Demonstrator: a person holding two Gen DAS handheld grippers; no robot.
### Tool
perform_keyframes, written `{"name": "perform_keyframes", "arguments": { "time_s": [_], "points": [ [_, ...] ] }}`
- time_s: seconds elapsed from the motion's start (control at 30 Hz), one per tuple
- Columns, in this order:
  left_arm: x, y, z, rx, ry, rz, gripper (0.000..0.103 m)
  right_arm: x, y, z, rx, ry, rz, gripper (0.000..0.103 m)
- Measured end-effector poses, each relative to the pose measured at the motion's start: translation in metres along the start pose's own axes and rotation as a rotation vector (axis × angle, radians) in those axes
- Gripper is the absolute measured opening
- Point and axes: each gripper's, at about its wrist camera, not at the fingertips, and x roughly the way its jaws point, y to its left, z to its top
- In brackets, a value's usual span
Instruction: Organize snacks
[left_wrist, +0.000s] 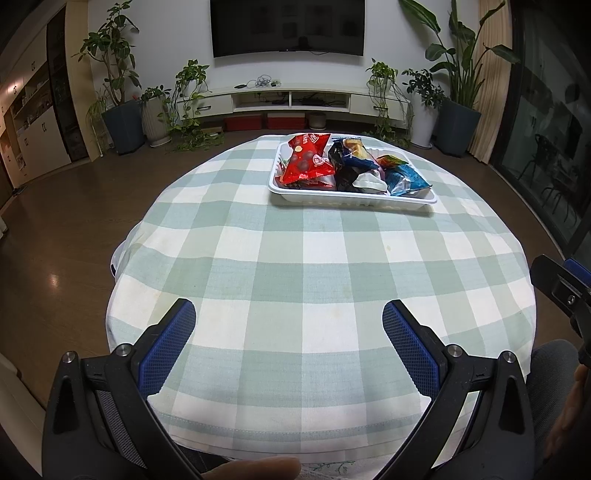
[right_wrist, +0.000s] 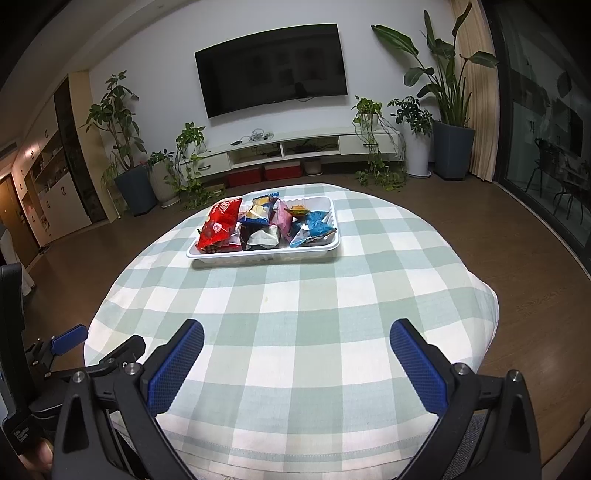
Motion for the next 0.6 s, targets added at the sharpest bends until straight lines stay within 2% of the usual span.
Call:
{"name": "perform_keyframes", "arguments": {
  "time_s": [0.6],
  "points": [
    [-0.0006, -0.0001, 0.0006, 0.002, 0.000, 0.001, 0.103, -0.0022, 0.0015, 0.0022, -0.001, 0.002, -0.002, 0.103]
  ]
}}
